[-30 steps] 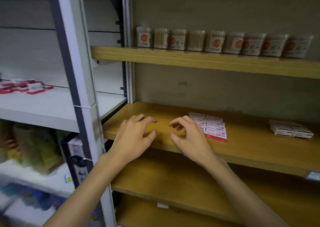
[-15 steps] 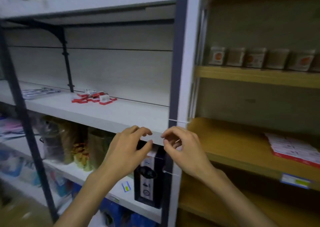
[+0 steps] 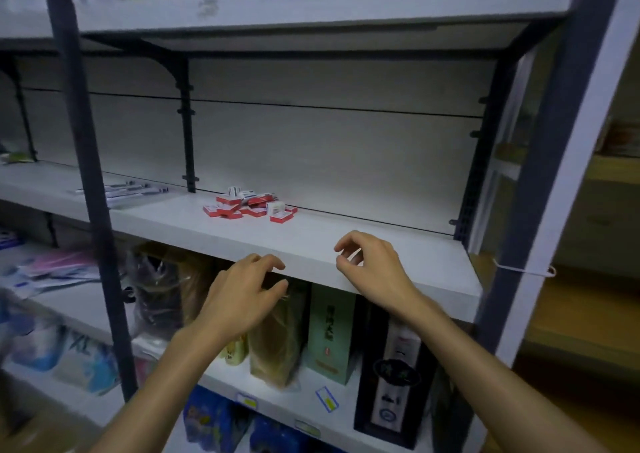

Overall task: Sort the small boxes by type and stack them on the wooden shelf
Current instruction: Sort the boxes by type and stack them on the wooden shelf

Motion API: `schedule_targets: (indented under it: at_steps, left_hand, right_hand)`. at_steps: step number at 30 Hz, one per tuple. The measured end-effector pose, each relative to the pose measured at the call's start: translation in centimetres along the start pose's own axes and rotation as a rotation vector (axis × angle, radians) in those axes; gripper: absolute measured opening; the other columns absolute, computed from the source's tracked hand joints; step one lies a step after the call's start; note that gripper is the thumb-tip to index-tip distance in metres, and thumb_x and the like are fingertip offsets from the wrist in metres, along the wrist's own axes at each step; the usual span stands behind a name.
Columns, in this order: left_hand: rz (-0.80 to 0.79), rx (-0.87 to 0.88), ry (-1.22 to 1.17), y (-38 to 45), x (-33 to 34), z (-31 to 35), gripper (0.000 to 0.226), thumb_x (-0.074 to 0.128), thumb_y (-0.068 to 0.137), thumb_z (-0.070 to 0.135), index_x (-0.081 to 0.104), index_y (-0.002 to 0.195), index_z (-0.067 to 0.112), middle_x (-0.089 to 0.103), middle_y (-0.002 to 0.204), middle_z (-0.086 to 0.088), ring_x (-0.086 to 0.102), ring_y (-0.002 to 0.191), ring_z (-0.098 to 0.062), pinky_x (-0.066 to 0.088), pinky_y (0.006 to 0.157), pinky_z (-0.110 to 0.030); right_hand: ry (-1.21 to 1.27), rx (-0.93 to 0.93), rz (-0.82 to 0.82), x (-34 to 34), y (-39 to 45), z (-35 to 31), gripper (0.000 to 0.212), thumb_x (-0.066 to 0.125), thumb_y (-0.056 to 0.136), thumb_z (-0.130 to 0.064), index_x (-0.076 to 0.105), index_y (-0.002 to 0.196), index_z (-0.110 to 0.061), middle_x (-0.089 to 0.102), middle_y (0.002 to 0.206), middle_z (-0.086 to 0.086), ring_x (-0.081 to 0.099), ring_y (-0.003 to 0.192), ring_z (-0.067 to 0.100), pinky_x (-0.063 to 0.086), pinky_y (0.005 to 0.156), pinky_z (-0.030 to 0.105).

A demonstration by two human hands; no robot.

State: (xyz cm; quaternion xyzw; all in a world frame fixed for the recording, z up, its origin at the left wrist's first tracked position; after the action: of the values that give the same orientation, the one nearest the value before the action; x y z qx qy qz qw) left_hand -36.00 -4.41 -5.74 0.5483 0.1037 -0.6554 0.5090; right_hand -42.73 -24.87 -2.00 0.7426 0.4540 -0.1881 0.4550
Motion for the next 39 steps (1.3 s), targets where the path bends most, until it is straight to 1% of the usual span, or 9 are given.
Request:
schedule_targets:
  at_steps: [10, 14, 20, 24, 26, 30, 33, 36, 39]
  left_hand:
    - [0.051, 0.027, 0.021, 7.6, -2.4, -10.1, 0.032, 0.051, 0.096, 0.049, 0.057, 0.124, 0.035, 0.06, 0.122, 0.01, 0.057, 0.107, -0.011, 0.051, 0.093, -0.038]
    - [0.066, -0.009, 0.062, 12.0, -4.3, -15.9, 0.025, 0.053, 0.095, 0.047, 0.062, 0.115, 0.035, 0.063, 0.113, 0.012, 0.058, 0.1, -0.009, 0.051, 0.09, -0.037]
    - [0.07, -0.037, 0.048, 17.5, -4.7, -23.7, 0.015, 0.06, 0.091, 0.04, 0.067, 0.102, 0.033, 0.068, 0.102, 0.011, 0.061, 0.086, -0.009, 0.053, 0.08, -0.034]
    - [0.082, -0.063, 0.034, 21.0, -3.9, -26.5, 0.014, 0.06, 0.089, 0.042, 0.067, 0.097, 0.033, 0.068, 0.099, 0.013, 0.063, 0.086, -0.011, 0.051, 0.075, -0.031]
    - [0.097, -0.048, 0.025, 23.2, -3.7, -27.1, 0.014, 0.06, 0.09, 0.04, 0.067, 0.097, 0.031, 0.069, 0.1, 0.011, 0.063, 0.087, -0.014, 0.049, 0.073, -0.031]
    - [0.058, 0.029, 0.02, 27.8, -2.7, -28.8, 0.017, 0.06, 0.091, 0.034, 0.065, 0.106, 0.029, 0.067, 0.11, 0.004, 0.062, 0.094, -0.017, 0.053, 0.078, -0.035]
    - [-0.041, 0.107, 0.017, 30.8, -1.5, -30.5, 0.028, 0.059, 0.093, 0.034, 0.06, 0.12, 0.031, 0.061, 0.12, -0.001, 0.059, 0.109, -0.023, 0.051, 0.088, -0.04]
    - [-0.143, 0.181, 0.068, 32.9, -0.6, -31.1, 0.043, 0.054, 0.098, 0.039, 0.048, 0.14, 0.034, 0.053, 0.133, -0.005, 0.051, 0.122, -0.026, 0.046, 0.097, -0.043]
    - [-0.235, 0.241, 0.103, 34.7, 0.0, -31.0, 0.053, 0.052, 0.097, 0.05, 0.042, 0.147, 0.035, 0.049, 0.136, -0.007, 0.046, 0.125, -0.027, 0.043, 0.099, -0.044]
  right_hand:
    - [-0.084, 0.046, 0.036, 8.6, 9.5, -1.8, 0.018, 0.063, 0.09, -0.027, 0.066, 0.108, -0.026, 0.066, 0.1, -0.009, 0.061, 0.087, 0.01, 0.053, 0.082, 0.031]
    - [-0.057, 0.044, 0.046, 13.1, 14.8, -3.1, 0.017, 0.066, 0.086, -0.026, 0.067, 0.104, -0.028, 0.066, 0.096, -0.011, 0.06, 0.085, 0.008, 0.055, 0.082, 0.033]
    - [-0.066, 0.016, 0.048, 18.1, 20.6, -4.4, 0.019, 0.072, 0.082, -0.01, 0.071, 0.096, -0.022, 0.059, 0.09, -0.001, 0.052, 0.079, 0.009, 0.047, 0.076, 0.03]
    - [-0.116, 0.045, -0.016, 20.5, 22.2, -4.2, 0.028, 0.067, 0.078, 0.001, 0.072, 0.096, -0.021, 0.054, 0.085, -0.005, 0.047, 0.075, 0.004, 0.04, 0.071, 0.027]
    - [-0.132, 0.068, -0.032, 21.2, 23.0, -4.1, 0.03, 0.066, 0.076, 0.002, 0.071, 0.095, -0.021, 0.052, 0.084, -0.007, 0.048, 0.074, 0.005, 0.042, 0.073, 0.03]
    - [-0.186, 0.122, -0.018, 22.3, 24.2, -4.2, 0.022, 0.068, 0.08, -0.007, 0.07, 0.097, -0.021, 0.056, 0.087, -0.007, 0.052, 0.08, 0.011, 0.047, 0.079, 0.031]
    - [-0.215, 0.174, -0.004, 23.3, 24.8, -4.7, 0.017, 0.068, 0.082, -0.014, 0.069, 0.098, -0.022, 0.062, 0.09, -0.006, 0.054, 0.079, 0.009, 0.045, 0.076, 0.029]
    - [-0.239, 0.235, 0.017, 24.0, 25.5, -5.3, 0.015, 0.067, 0.083, -0.018, 0.068, 0.098, -0.022, 0.067, 0.089, -0.006, 0.056, 0.076, 0.008, 0.041, 0.072, 0.027]
    - [-0.256, 0.278, 0.024, 24.9, 26.3, -5.9, 0.015, 0.068, 0.083, -0.021, 0.068, 0.099, -0.022, 0.07, 0.089, -0.005, 0.057, 0.076, 0.01, 0.04, 0.072, 0.026]
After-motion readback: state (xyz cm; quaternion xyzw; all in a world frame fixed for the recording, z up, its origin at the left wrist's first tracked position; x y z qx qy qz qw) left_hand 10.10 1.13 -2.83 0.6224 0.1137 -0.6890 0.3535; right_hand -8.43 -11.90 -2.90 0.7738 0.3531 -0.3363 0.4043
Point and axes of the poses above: each hand's wrist, its own y-axis towards the middle knuckle, its own x-axis out of the palm, z = x × y, the point moved 5 cm from there along y, towards the middle knuckle
